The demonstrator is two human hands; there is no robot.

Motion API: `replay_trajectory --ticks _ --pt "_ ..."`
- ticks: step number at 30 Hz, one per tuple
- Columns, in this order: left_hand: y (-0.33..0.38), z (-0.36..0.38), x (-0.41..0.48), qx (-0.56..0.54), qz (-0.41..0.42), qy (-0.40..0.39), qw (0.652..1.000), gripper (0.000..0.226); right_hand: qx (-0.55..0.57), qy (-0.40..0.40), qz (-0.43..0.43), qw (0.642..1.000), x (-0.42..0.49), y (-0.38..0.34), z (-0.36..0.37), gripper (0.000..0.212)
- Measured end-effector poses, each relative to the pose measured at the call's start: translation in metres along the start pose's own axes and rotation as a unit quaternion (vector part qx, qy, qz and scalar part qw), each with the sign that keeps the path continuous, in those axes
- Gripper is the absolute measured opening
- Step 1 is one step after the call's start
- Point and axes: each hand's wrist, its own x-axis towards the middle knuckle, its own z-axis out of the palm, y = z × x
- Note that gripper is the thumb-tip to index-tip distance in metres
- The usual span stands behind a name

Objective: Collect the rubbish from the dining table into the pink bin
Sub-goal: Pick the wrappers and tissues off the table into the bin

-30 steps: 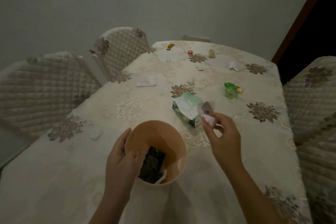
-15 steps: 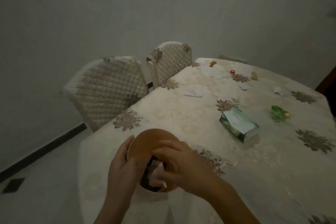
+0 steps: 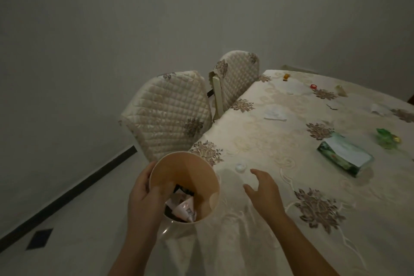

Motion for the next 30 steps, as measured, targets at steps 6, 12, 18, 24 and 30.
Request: replay_trajectory --ticks 6,12,18,24,30 --pt "-0.006 0.008 0.044 0.012 -0.011 -0.010 1.000 0.038 0.004 -0.054 0.032 0.998 0.058 0.014 0.040 0.057" --pt "-0.001 0.021 0.081 0.010 -0.010 -0.021 1.000 0.036 0.002 -0.049 0.030 0.998 0.095 0.025 0.066 0.054" --pt "-0.003 0.025 0.097 0.012 -0.015 -0.032 0.999 0.038 0.015 0.009 0.023 1.000 0.095 0.010 0.055 0.042" --pt "0.003 0.012 0.113 -0.002 -0.019 -0.032 0.999 0.045 0.120 0.075 -0.194 0.971 0.086 -0.111 0.003 0.035" --pt "0.015 -0.045 0.143 -0.012 -0.024 -0.003 1.000 0.043 0.000 -0.131 -0.348 0.928 0.068 -0.210 0.055 0.040"
